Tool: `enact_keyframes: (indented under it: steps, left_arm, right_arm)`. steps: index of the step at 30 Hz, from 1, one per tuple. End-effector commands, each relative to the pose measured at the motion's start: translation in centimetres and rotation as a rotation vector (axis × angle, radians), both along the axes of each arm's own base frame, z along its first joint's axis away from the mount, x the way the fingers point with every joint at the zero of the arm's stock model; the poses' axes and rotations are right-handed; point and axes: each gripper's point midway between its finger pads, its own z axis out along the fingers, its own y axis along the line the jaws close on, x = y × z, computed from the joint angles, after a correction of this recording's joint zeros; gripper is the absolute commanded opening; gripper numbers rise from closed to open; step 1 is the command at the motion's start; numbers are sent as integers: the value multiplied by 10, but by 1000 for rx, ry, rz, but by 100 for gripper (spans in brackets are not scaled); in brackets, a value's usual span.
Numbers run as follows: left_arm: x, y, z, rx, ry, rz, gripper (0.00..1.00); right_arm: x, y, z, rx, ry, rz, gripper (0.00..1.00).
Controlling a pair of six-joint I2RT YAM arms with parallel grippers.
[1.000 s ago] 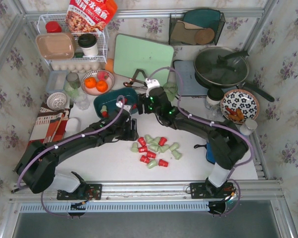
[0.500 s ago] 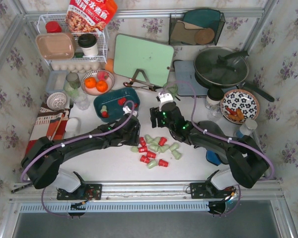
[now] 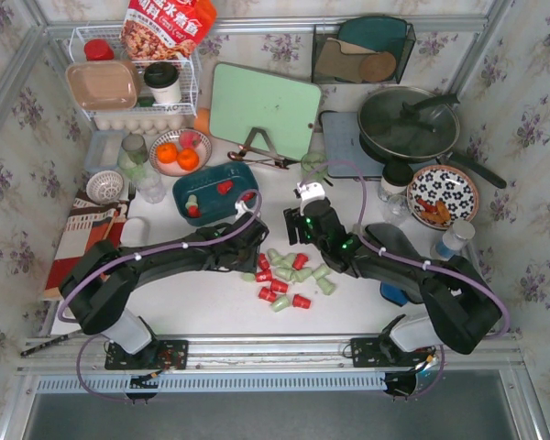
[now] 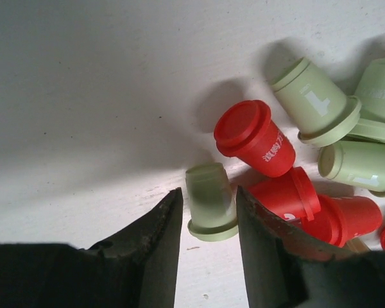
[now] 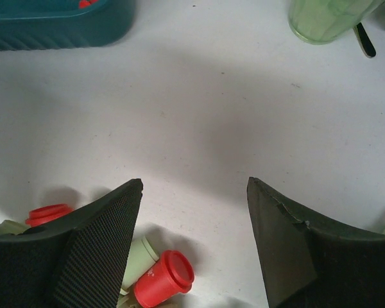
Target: Mix the coffee capsules in the storage basket
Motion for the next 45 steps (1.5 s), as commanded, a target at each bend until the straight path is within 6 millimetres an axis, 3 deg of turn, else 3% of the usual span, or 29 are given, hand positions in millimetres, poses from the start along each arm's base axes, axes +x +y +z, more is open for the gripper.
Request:
enact_keyframes:
  steps: [1, 12, 18, 25, 31, 38, 45]
  left_arm:
    - [-4, 6, -5, 38, 20, 22, 41]
    - [-5, 22, -8, 111, 17, 52, 31]
    - [13, 22, 25, 99, -102, 52, 28]
    - [70, 44, 96, 143, -353, 96, 28]
    - [131, 71, 123, 100, -434, 209, 29]
    - [191, 114, 104, 99, -390, 347, 32]
    - [220, 127, 73, 97, -327, 381, 37]
  right_arm:
    - [3, 1, 11, 26, -43, -3, 74]
    - [-1, 0, 21, 48, -52, 3, 74]
    - [-2, -1, 22, 48, -54, -2, 73]
    - [-2, -1, 22, 48, -55, -3, 73]
    - [-3, 3, 21, 72, -41, 5, 74]
    - [-14, -4, 11, 74, 35, -29, 74]
    - [-47, -27, -6, 59, 155, -72, 74]
